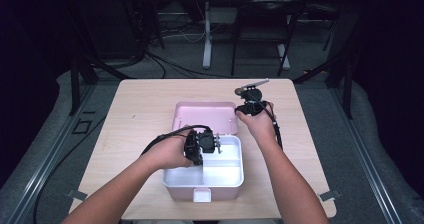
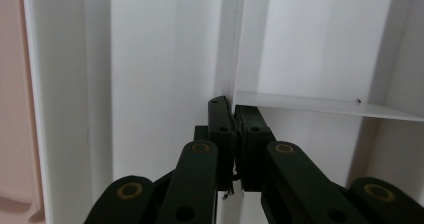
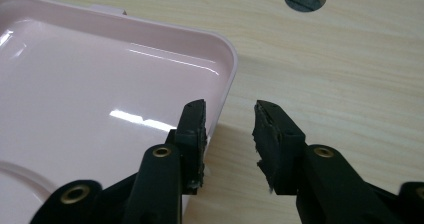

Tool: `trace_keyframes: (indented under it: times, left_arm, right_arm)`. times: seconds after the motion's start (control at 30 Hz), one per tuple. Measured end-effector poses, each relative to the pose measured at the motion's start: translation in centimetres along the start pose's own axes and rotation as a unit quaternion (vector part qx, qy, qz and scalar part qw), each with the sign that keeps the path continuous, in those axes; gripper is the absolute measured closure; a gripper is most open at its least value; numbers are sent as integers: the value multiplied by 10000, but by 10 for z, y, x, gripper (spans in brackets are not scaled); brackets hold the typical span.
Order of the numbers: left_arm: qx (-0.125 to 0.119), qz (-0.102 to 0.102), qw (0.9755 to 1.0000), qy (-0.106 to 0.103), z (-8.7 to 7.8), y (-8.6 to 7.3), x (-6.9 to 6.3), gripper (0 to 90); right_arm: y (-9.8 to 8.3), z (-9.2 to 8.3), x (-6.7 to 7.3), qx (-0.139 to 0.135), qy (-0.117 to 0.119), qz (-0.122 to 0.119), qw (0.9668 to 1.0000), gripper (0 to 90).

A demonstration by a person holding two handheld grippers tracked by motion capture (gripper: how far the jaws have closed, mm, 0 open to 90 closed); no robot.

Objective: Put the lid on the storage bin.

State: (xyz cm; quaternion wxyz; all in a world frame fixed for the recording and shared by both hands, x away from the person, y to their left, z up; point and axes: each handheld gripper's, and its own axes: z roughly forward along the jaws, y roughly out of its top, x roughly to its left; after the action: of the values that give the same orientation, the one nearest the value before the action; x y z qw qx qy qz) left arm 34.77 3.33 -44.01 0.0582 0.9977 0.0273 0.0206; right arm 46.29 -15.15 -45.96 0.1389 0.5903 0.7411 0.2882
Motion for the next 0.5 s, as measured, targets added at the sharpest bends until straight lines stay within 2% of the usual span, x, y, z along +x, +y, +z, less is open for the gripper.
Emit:
trace_keyframes:
  times: [0.5]
  left_arm:
    - [19, 10, 10000, 13, 0, 1, 0, 871]
  right_arm:
    - [1, 18, 8, 259, -86, -24, 9996, 756]
